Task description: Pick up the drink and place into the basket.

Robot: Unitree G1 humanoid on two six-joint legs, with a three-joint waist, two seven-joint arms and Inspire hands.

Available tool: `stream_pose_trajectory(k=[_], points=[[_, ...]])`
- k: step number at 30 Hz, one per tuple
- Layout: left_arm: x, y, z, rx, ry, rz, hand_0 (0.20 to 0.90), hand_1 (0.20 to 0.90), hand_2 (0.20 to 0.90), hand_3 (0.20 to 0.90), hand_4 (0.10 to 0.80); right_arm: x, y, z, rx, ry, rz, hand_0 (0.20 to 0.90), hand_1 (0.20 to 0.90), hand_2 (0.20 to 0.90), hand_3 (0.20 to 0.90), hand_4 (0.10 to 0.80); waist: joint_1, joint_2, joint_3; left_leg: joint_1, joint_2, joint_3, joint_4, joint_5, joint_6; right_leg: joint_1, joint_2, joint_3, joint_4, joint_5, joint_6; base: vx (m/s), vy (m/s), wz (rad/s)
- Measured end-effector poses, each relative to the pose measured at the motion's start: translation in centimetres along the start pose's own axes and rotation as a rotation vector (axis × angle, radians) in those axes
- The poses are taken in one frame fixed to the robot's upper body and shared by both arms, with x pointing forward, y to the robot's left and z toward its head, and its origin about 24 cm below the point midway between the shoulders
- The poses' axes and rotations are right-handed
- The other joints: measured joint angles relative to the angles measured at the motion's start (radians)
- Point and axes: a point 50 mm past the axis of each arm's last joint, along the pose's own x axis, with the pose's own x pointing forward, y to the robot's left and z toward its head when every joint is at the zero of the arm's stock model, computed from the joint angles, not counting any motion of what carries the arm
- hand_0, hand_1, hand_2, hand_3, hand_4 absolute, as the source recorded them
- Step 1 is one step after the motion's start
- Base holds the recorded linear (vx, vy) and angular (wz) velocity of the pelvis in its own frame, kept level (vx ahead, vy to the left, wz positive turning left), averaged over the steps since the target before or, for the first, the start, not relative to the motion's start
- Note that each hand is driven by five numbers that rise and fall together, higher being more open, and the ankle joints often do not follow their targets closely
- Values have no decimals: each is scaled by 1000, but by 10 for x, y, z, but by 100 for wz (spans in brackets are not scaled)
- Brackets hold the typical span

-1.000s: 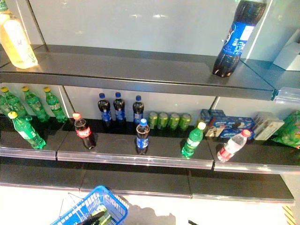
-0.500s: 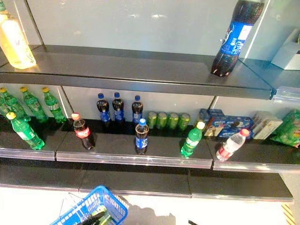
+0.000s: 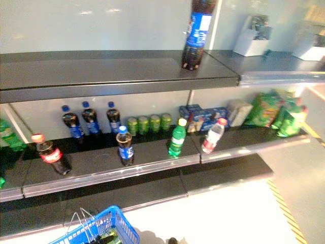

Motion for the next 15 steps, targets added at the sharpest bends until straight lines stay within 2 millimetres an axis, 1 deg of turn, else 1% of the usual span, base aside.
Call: stream_pose_trajectory(k=[1, 2, 3, 4, 5, 6, 7, 8, 9, 10, 11, 12, 13, 14, 15], points=[[0, 0, 0, 0, -2, -2, 300, 300, 300, 200, 100, 0, 0, -1, 6, 4, 0, 900, 900, 900, 900, 800, 3, -3, 2, 8, 11, 55, 1, 0, -4, -17, -12, -83, 24, -17, -16, -176, -96, -103], [0, 0, -1, -8, -6, -3, 300, 300, 300, 200, 100, 0, 0, -1, 5, 5, 5, 900, 900, 900, 900, 800, 8, 4, 8, 20, 29, 127, 2, 2, -11, -37, -39, -186, 97, -30, -15, -147, -70, -102], [-2, 2, -3, -11, -3, 2, 300, 300, 300, 200, 100, 0, 0, -2, 3, 8, 8, 900, 900, 900, 900, 800, 8, 6, 10, 36, 43, 178, 3, -1, -18, -47, -43, -238, 183, -43, 0, -206, -88, -98], [-3, 5, -1, -8, -4, 10, 300, 300, 300, 200, 100, -1, -1, -3, 0, 10, 11, 900, 900, 900, 900, 800, 10, 4, 10, 52, 49, 211, 2, -5, -27, -49, -55, -259, 260, -63, -6, -180, -98, -103], [-2, 3, -1, -8, -5, 5, 300, 300, 300, 200, 100, 0, 1, 1, -1, 0, 15, 900, 900, 900, 900, 800, 17, 7, 14, 63, 44, 214, 4, -9, -34, -64, -38, -258, 276, -75, -66, -141, -87, -92], [-1, 1, -1, -8, -6, 2, 300, 300, 300, 200, 100, 1, 1, 3, -2, -7, 17, 900, 900, 900, 900, 800, 23, 10, 18, 68, 45, 210, 4, -9, -35, -72, -26, -257, 275, -65, -80, -120, -142, -129], [2, -3, 5, -3, -20, -11, 300, 300, 300, 200, 100, 3, 7, 14, -11, -37, 33, 900, 900, 900, 900, 800, 36, 9, 31, 64, 48, 180, 31, -26, -7, -90, 1, -244, 261, -40, -110, -93, -188, -133], [5, -8, 8, 1, -25, -25, 300, 300, 300, 200, 100, 5, 13, 29, -28, -80, 54, 900, 900, 900, 900, 800, 37, 18, 51, 63, 45, 150, 43, -60, 32, -92, 23, -218, 231, -18, -120, -90, -258, -158], [9, -14, 8, -2, -26, -43, 300, 300, 300, 200, 100, 7, 19, 45, -46, -126, 73, 900, 900, 900, 900, 800, 30, 40, 61, 66, 47, 129, 32, -88, 19, -91, 54, -196, 175, 13, -122, -40, -261, -127], [13, -21, 7, -6, -27, -61, 300, 300, 300, 200, 100, 8, 26, 57, -56, -155, 91, 900, 900, 900, 900, 800, 21, 62, 70, 72, 70, 154, 36, -81, -34, -84, 62, -228, 162, -5, -120, -10, -207, -83], [16, -25, 6, -7, -26, -69, 300, 300, 300, 200, 100, 8, 26, 56, -56, -152, 92, 900, 900, 900, 900, 800, 11, 80, 76, 77, 83, 163, 42, -76, -54, -80, 56, -257, 196, -45, -132, 9, -175, -40], [20, -31, 5, -9, -27, -86, 300, 300, 300, 200, 100, 8, 24, 48, -60, -128, 89, 900, 900, 900, 900, 800, 9, 85, 73, 89, 91, 166, 59, -75, -61, -68, 57, -287, 280, -114, -126, 28, -236, -37], [21, -34, 5, -10, -32, -95, 300, 300, 300, 200, 100, 8, 24, 43, -70, -108, 90, 900, 900, 900, 900, 800, 18, 80, 71, 96, 97, 161, 88, -80, -47, -68, 71, -260, 287, -121, -141, 49, -308, -56], [21, -34, 7, -8, -33, -95, 300, 300, 300, 200, 100, 7, 24, 43, -72, -107, 90, 900, 900, 900, 900, 800, 20, 88, 71, 88, 116, 151, 122, -82, -34, -62, 88, -249, 264, -125, -142, 60, -314, -65], [21, -33, 7, -8, -34, -93, 300, 300, 300, 200, 100, 8, 24, 44, -73, -109, 90, 900, 900, 900, 900, 800, 16, 85, 68, 86, 133, 137, 147, -87, -18, -42, 102, -234, 223, -117, -154, 53, -245, -45]])
